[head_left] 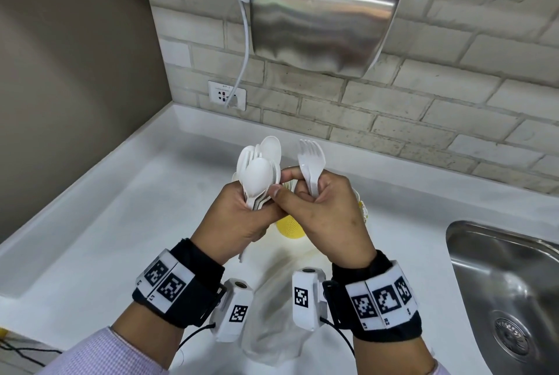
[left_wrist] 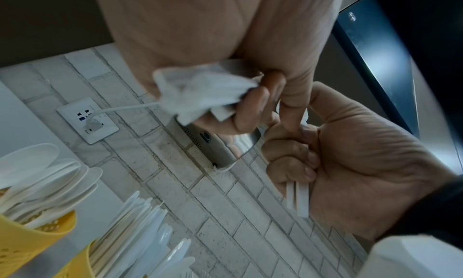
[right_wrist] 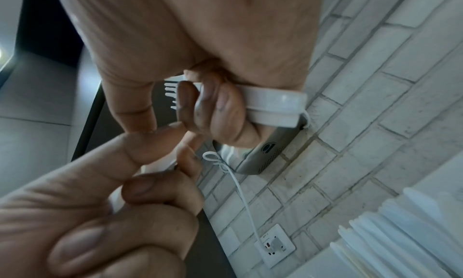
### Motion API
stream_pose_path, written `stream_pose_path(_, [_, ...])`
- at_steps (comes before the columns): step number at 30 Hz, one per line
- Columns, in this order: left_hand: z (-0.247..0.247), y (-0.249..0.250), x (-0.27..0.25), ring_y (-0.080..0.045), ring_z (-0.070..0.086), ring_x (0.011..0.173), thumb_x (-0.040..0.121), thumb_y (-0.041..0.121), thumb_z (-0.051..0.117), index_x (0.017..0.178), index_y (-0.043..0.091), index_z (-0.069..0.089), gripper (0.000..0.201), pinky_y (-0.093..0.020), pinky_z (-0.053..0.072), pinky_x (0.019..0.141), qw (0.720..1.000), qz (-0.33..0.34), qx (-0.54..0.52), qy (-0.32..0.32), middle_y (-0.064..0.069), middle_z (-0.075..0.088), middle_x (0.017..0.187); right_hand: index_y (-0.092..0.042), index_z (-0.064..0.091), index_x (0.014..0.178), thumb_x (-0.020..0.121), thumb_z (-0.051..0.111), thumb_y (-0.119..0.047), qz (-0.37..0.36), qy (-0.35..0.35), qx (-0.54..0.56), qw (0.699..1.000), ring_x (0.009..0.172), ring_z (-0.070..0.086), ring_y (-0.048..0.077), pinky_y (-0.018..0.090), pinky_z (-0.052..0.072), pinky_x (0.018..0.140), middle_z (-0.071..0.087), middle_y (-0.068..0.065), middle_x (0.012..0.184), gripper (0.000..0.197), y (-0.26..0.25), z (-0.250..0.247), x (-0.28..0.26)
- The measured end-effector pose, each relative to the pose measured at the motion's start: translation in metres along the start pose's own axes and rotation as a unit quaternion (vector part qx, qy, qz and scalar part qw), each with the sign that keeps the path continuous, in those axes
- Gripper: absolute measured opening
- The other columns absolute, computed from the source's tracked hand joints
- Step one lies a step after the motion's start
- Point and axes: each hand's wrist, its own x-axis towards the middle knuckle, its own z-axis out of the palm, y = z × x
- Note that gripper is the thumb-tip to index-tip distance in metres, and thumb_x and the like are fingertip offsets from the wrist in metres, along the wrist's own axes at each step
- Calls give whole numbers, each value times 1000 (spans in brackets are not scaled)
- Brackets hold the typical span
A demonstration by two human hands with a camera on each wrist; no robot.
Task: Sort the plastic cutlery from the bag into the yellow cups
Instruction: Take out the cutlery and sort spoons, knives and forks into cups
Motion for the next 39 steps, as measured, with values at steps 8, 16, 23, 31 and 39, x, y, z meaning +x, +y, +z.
stream_pose_path(8, [-2, -5, 2, -23, 31, 43, 80, 49, 75, 97, 0, 68, 53, -30, 32, 48, 1000, 18, 14, 13, -12, 39, 50, -14, 74, 88, 83, 60, -23, 0, 16, 20, 1000, 61, 66, 37, 48, 58, 64, 63, 28, 65, 18, 4, 10, 5])
stream_pose_path(16, [-3, -2, 2, -21, 33, 40, 84, 38, 73, 90, 10, 69, 29, -27, 32, 45, 1000, 17, 9, 17, -7, 39, 49, -17, 66, 80, 93, 66, -23, 3, 12, 31, 999, 48, 49, 9, 26, 40, 54, 51, -2, 54, 15, -1, 13, 2])
stream_pose_path(23, [-2, 5, 1, -19, 32, 42, 89, 24, 75, 86, 32, 75, 8, -29, 29, 45, 1000, 22, 16, 4, 6, 42, 50, -15, 68, 87, 83, 74, -37, -11, 7, 47, 999, 56, 54, 44, 57, 53, 59, 42, 32, 62, 24, 0, 12, 7])
stream_pose_path(31, [-1, 4, 0, -20, 34, 42, 87, 35, 73, 79, 21, 64, 19, -32, 24, 47, 1000, 11, -13, 21, -4, 41, 52, -13, 46, 62, 88, 57, -15, -18, 79, 6, 997, 50, 38, 16, 31, 34, 53, 41, -5, 50, 28, 8, 8, 8])
stream_pose_path(39, [5, 12, -3, -17, 26, 44, 89, 36, 65, 65, 23, 61, 27, -35, 17, 46, 999, 6, -21, 44, -12, 37, 62, -19, 49, 65, 88, 59, -15, 56, 119, 223, 966, 42, 26, 10, 23, 26, 45, 32, -6, 50, 25, 2, 2, 10])
